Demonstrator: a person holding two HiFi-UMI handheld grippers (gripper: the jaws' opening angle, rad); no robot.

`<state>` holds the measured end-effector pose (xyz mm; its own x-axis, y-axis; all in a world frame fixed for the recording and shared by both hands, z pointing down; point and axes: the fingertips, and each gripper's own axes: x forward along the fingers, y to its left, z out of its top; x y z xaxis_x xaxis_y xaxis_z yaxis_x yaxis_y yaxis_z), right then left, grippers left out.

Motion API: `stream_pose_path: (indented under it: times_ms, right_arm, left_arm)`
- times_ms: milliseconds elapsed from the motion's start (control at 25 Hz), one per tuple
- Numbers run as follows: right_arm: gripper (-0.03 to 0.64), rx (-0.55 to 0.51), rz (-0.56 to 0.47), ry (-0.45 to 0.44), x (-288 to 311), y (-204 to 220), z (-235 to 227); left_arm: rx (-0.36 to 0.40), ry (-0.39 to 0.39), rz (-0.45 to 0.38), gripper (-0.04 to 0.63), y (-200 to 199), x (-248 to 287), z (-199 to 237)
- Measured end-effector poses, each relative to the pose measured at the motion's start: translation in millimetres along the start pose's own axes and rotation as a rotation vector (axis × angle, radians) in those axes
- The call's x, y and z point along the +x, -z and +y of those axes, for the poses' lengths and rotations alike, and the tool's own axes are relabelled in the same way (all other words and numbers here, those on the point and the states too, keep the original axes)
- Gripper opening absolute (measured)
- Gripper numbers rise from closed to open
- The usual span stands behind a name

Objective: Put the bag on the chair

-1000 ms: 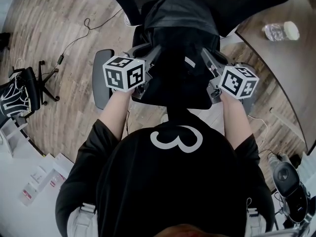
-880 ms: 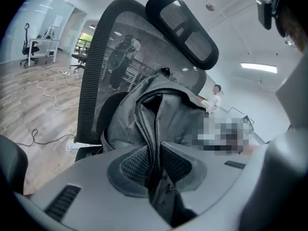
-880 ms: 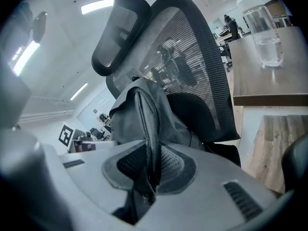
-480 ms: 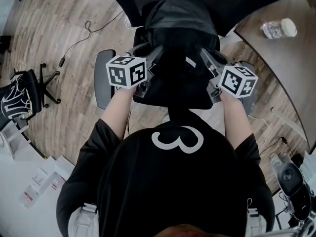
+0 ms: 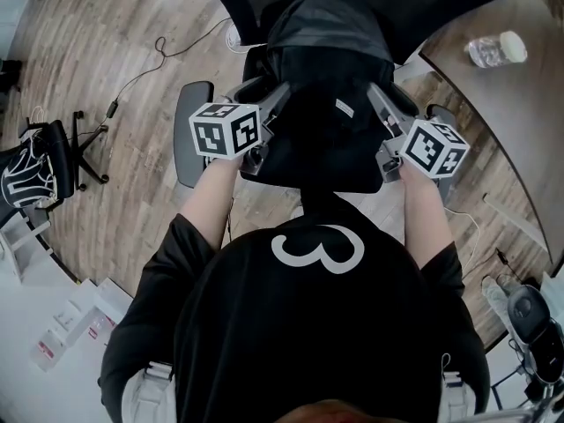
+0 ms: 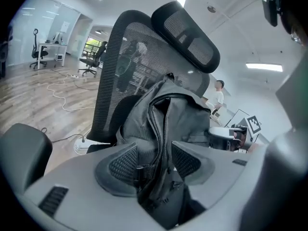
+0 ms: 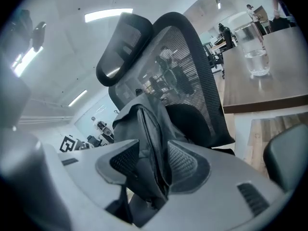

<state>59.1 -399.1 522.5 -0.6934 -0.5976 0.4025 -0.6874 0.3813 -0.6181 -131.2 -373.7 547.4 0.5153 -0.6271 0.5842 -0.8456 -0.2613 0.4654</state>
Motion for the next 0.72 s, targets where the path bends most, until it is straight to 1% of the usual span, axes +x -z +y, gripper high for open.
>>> stream_pose_path:
  times_ms: [120,240,440,480,600,720]
  right_arm:
    - [0.178,-0.022,-0.010,0.012,-14,-3,4]
    - [0.178,-0.041,-0.042,0.019,-33,-7,14]
    - [0.176,-0.112,-0.076,-0.015,-61,-11,48]
    - [0.167,-0.123,-0.080,-0.026,-67,-10,57]
    - [0.085,-0.140,-0.094,-0.069,-89,-4,86]
    - [0.058,-0.152,-0.108,-0.119,-114,6,115]
  left_arm:
    - [0.000,0.004,-0.006,0.210,1,-14,-4]
    - [0.007,0.010,-0.018,0.210,3,-32,-12]
    - [0.008,0.059,-0.037,0.209,6,-65,-34]
    - [0.008,0.071,-0.045,0.209,6,-72,-40]
    - [0.016,0.119,-0.073,0.204,7,-97,-64]
    - [0.030,0.181,-0.102,0.168,9,-125,-96]
